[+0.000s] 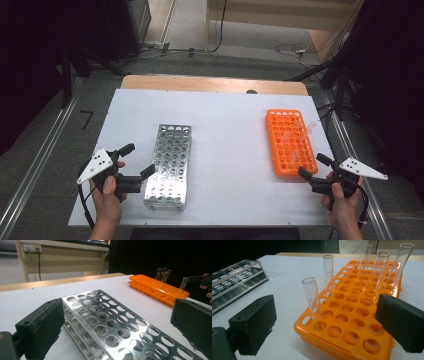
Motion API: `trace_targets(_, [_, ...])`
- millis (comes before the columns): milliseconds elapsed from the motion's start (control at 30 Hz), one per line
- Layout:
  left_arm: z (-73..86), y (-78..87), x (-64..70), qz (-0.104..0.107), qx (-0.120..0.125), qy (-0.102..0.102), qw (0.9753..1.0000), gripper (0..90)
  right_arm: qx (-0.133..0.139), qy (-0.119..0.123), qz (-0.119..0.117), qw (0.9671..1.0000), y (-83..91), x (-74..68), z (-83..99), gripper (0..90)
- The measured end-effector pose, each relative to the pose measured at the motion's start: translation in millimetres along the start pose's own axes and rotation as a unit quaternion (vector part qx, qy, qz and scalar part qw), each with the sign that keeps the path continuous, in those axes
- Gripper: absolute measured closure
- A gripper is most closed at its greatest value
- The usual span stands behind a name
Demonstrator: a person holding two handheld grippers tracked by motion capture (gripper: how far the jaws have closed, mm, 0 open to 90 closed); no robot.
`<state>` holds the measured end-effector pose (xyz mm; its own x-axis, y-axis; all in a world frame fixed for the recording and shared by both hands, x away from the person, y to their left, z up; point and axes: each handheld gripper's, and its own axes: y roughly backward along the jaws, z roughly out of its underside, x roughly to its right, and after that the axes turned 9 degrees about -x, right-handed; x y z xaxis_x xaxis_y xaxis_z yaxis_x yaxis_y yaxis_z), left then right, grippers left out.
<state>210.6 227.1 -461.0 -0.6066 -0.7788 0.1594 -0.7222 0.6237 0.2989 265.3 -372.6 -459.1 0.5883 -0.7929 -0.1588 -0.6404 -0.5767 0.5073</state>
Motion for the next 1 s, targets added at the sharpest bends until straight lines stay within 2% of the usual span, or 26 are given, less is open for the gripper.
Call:
trace_targets(100, [-0.5, -0.3, 0.8, 0.000, -0.002, -0.001, 1.0000, 0.0, -0.003, -0.001, 0.000, 1.0000, -1.4, -0.5, -1.2, 5.8])
trace_targets(200, [-1.6, -0.7, 1.5, 0.003, -0.007, -0.003, 1.0000, 0.0, -0.006, -0.003, -0.005, 1.0000, -2.7, -1.9, -2.3, 14.5])
trace_targets(300, [-2.3, -0.6, 2.1, 0.006, -0.005, -0.002, 1.0000, 0.0, -0.018, -0.005, 0.002, 0.9998, -5.7, -4.3, -3.6, 24.9])
trace_targets(333, [-2.9, -0.5, 2.5, 0.007, -0.006, -0.002, 1.0000, 0.0, -0.018, -0.005, 0.002, 0.9998, -5.7, -4.3, -3.6, 24.9])
trace_targets(367, [-3.6, -0.1, 3.0, 0.008, -0.006, -0.005, 0.9999, 0.0, -0.024, -0.004, 0.008, 0.9997, -8.5, -5.7, -4.5, 30.9])
trace_targets(400, [-4.1, 0.0, 3.5, 0.009, -0.006, -0.005, 0.9999, 0.0, -0.024, -0.004, 0.008, 0.9997, -8.5, -5.7, -4.5, 30.9])
trace_targets(467, [-5.4, 0.4, 4.8, 0.013, -0.004, -0.005, 0.9999, 0.0, -0.029, -0.001, 0.010, 0.9995, -11.6, -7.1, -5.0, 39.7])
trace_targets(533, [-6.6, 0.9, 6.1, 0.014, -0.005, -0.008, 0.9999, 0.0, -0.032, -0.004, 0.001, 0.9995, -14.2, -7.1, -5.0, 45.8])
trace_targets(600, [-7.4, 0.5, 7.7, 0.016, -0.004, -0.008, 0.9998, 0.0, -0.036, -0.002, -0.002, 0.9994, -16.0, -6.8, -5.1, 47.7])
trace_targets(633, [-7.8, 0.3, 8.5, 0.016, -0.005, -0.009, 0.9998, 0.0, -0.045, 0.000, -0.006, 0.9990, -20.6, -6.7, -4.5, 52.1])
trace_targets(867, [-9.9, -0.9, 12.7, 0.024, -0.010, -0.014, 0.9996, 0.0, -0.078, 0.015, -0.003, 0.9969, -34.8, -9.0, -1.9, 58.6])
trace_targets(1000, [-11.1, -0.8, 14.1, 0.027, -0.010, -0.013, 0.9995, 0.0, -0.090, 0.020, 0.009, 0.9957, -38.5, -8.3, 1.0, 62.5])
